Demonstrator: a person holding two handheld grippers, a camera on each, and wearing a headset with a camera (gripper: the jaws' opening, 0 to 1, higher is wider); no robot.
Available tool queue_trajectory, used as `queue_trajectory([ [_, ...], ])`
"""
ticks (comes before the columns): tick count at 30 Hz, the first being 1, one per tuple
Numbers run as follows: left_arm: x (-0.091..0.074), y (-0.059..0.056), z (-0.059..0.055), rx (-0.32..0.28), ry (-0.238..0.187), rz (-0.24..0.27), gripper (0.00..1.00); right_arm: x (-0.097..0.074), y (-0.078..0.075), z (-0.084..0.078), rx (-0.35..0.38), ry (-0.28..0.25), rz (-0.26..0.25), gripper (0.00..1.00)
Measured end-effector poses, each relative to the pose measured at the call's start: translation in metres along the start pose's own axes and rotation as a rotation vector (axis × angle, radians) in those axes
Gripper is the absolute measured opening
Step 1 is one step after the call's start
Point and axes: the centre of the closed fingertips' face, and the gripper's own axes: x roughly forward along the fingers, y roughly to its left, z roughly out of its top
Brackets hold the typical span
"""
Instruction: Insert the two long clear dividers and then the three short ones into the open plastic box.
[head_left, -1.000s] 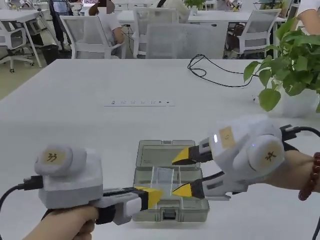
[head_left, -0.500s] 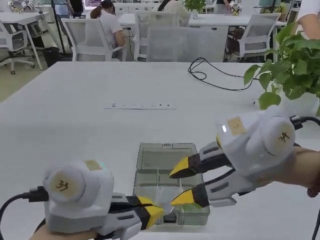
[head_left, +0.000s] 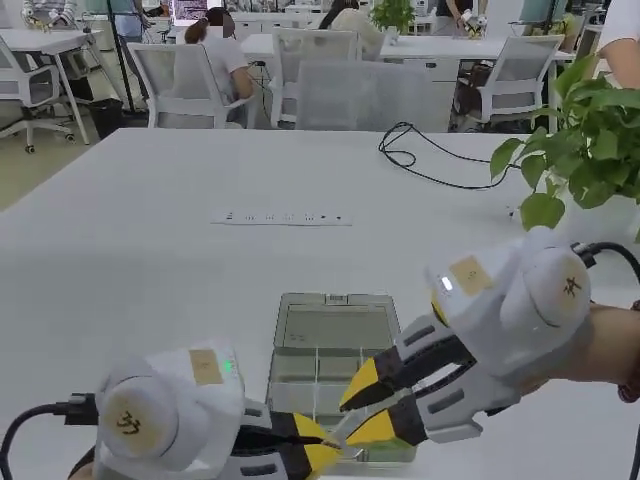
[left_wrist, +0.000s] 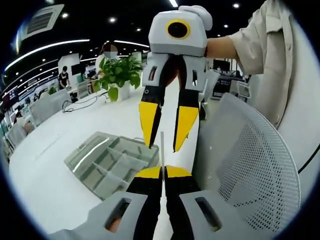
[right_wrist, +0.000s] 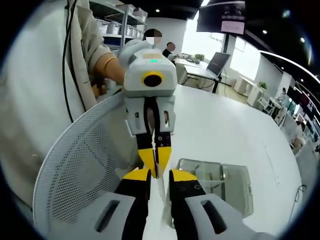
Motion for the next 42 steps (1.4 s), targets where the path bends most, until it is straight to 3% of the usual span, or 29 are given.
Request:
queue_trajectory([
  [4, 0.001, -0.002, 0.003, 0.033, -0.007, -0.015, 0.0, 0.0, 0.002, 0.0, -0.004, -0.003, 0.015, 0.12],
  [15, 0.0, -0.005, 0.015, 0.058, -0.057, -0.049, 0.0, 0.0, 0.006, 0.0, -0.015, -0.009, 0.045, 0.04],
  [24, -0.002, -0.005, 0.017, 0.07, -0.07, -0.044, 0.0, -0.001, 0.007, 0.004, -0.045, -0.008, 0.05, 0.02],
  [26, -0.003, -0.002, 0.018, 0.048, -0.075, -0.026, 0.0, -0.001, 0.005, 0.005, -0.045, -0.003, 0.042, 0.02],
  [27, -0.003, -0.001, 0.019, 0.003, -0.086, -0.021, 0.0, -0.001, 0.004, 0.006, -0.044, 0.0, 0.041, 0.02],
  [29, -0.003, 0.001, 0.02, 0.013, -0.093, -0.012, 0.0, -0.002, 0.003, 0.007, -0.042, 0.008, 0.037, 0.02],
  [31, -0.004, 0.001, 0.022, -0.023, -0.105, -0.003, 0.0, -0.003, 0.002, 0.007, -0.046, 0.022, 0.037, 0.02],
  [35, -0.004, 0.004, 0.023, -0.041, -0.124, 0.014, 0.0, -0.004, 0.0, 0.008, -0.067, 0.045, 0.033, 0.02],
  [42, -0.006, 0.01, 0.023, -0.102, -0.156, 0.068, 0.1, -0.012, -0.015, 0.009, -0.123, 0.123, 0.011, 0.02],
])
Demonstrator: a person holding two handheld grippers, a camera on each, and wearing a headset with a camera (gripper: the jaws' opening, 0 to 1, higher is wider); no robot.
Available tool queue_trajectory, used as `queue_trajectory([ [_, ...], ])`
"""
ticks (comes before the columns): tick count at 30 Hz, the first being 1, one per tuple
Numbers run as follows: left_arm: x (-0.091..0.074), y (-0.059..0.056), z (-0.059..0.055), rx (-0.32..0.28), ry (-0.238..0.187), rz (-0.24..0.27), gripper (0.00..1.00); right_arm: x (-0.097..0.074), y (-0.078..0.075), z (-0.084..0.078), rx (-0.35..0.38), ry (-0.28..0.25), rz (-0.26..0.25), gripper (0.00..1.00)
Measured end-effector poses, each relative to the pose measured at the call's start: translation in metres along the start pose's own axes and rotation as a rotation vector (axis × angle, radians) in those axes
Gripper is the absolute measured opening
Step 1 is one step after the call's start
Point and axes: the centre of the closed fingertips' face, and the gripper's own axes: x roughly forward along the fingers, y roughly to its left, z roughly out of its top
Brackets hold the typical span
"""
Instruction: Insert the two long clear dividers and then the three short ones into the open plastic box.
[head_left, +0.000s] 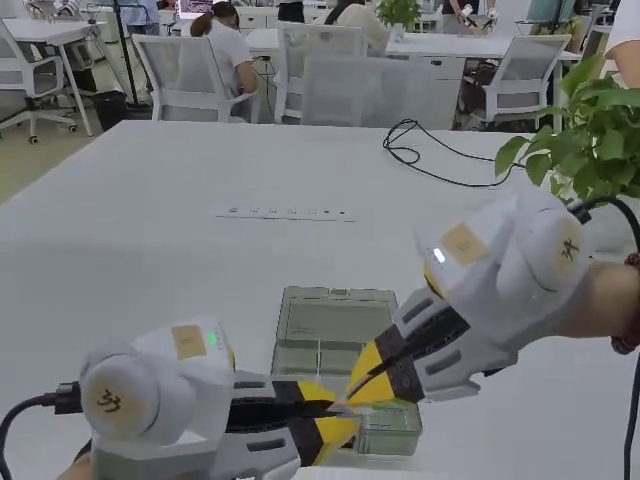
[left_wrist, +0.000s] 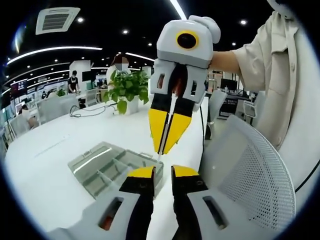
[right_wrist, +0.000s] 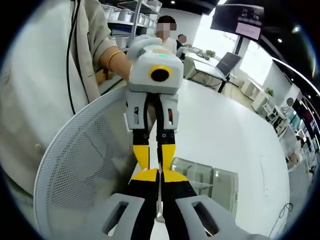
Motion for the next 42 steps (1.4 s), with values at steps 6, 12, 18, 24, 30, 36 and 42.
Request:
queue_trajectory([
  [6, -0.005, 0.009, -0.002, -0.04, -0.013, 0.049, 0.2, -0.003, -0.012, -0.007, 0.012, 0.068, -0.015, 0.02],
  [12, -0.012, 0.02, -0.004, -0.092, -0.034, 0.101, 0.29, -0.002, -0.02, -0.02, 0.065, 0.145, -0.026, 0.02],
  [18, -0.016, 0.029, -0.006, -0.133, -0.037, 0.146, 0.4, 0.0, -0.031, -0.037, 0.095, 0.216, -0.045, 0.02],
  [24, -0.02, 0.034, -0.009, -0.139, -0.03, 0.176, 0.5, 0.002, -0.041, -0.054, 0.119, 0.281, -0.058, 0.02],
  [30, -0.023, 0.039, -0.014, -0.152, -0.012, 0.201, 0.61, 0.006, -0.047, -0.067, 0.146, 0.33, -0.054, 0.02],
  [36, -0.023, 0.042, -0.015, -0.158, -0.006, 0.214, 0.65, 0.01, -0.052, -0.082, 0.177, 0.377, -0.05, 0.02],
  [42, -0.024, 0.046, -0.019, -0.167, 0.011, 0.227, 0.7, 0.014, -0.054, -0.092, 0.201, 0.395, -0.038, 0.02],
])
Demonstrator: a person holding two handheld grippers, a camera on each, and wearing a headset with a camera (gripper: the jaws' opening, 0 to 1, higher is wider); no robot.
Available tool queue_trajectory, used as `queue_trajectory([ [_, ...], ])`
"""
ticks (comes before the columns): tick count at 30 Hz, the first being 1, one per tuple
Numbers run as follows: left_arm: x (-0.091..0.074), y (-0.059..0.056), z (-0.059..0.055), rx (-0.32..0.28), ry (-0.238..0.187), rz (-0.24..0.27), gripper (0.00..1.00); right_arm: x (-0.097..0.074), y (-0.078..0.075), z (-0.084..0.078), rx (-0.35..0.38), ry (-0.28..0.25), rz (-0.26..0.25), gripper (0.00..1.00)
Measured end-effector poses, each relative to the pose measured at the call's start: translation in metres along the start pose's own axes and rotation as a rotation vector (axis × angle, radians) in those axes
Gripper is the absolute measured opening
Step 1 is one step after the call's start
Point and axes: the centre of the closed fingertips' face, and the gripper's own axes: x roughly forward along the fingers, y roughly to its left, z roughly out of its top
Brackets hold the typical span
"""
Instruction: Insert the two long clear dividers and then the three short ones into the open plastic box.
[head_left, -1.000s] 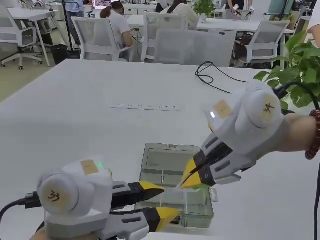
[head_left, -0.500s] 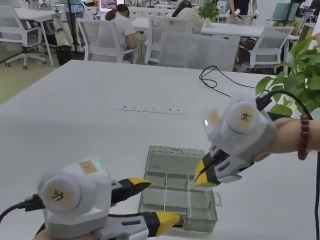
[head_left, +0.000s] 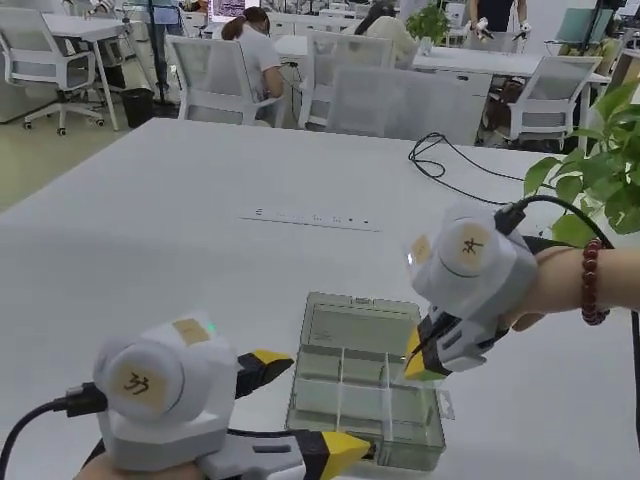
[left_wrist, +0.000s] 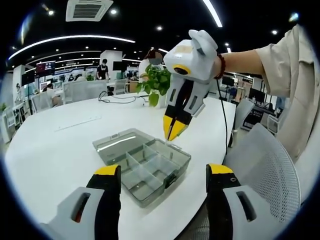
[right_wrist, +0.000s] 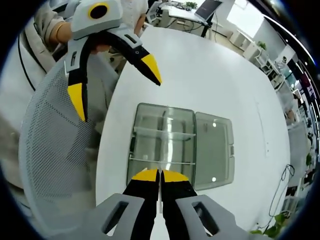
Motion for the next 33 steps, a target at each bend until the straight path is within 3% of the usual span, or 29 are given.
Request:
queue_trajectory([
  [14, 0.003, 0.004, -0.001, -0.021, -0.005, 0.016, 0.84, 0.013, -0.003, -0.008, 0.026, 0.027, 0.019, 0.02],
  [33, 0.003, 0.005, -0.002, -0.016, -0.006, 0.017, 0.84, 0.026, -0.005, -0.011, 0.053, 0.051, 0.05, 0.02],
])
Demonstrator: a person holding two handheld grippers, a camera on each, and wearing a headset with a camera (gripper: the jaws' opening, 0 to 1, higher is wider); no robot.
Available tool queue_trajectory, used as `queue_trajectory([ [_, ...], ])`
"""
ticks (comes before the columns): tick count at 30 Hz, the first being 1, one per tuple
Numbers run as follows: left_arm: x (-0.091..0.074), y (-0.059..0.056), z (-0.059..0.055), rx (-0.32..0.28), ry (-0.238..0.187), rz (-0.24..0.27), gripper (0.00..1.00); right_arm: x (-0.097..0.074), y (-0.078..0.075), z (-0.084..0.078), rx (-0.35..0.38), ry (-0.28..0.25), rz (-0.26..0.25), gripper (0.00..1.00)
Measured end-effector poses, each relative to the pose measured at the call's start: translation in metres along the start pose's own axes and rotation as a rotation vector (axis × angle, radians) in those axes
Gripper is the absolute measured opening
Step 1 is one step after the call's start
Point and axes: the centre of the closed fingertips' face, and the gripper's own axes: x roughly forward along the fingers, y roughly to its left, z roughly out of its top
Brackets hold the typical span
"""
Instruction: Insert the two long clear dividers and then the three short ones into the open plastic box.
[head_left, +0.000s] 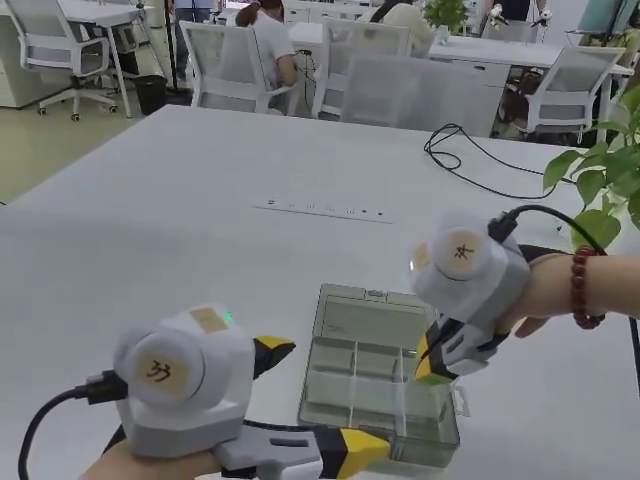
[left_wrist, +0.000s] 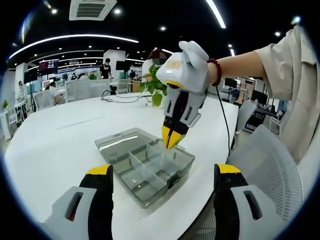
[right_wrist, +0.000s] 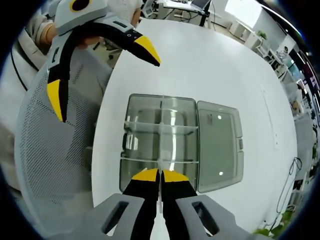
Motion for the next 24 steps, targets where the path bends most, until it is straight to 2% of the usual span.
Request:
queue_trajectory([
  [9, 0.0, -0.004, -0.001, 0.001, 0.003, -0.017, 0.83, 0.008, -0.002, -0.001, 0.035, 0.037, 0.061, 0.02],
  [12, 0.001, -0.004, -0.001, 0.004, 0.001, -0.018, 0.83, 0.013, -0.001, -0.003, 0.054, 0.066, 0.08, 0.02],
  [24, -0.001, -0.003, -0.003, 0.002, 0.004, -0.008, 0.81, 0.023, 0.002, -0.007, 0.035, 0.101, 0.09, 0.02],
])
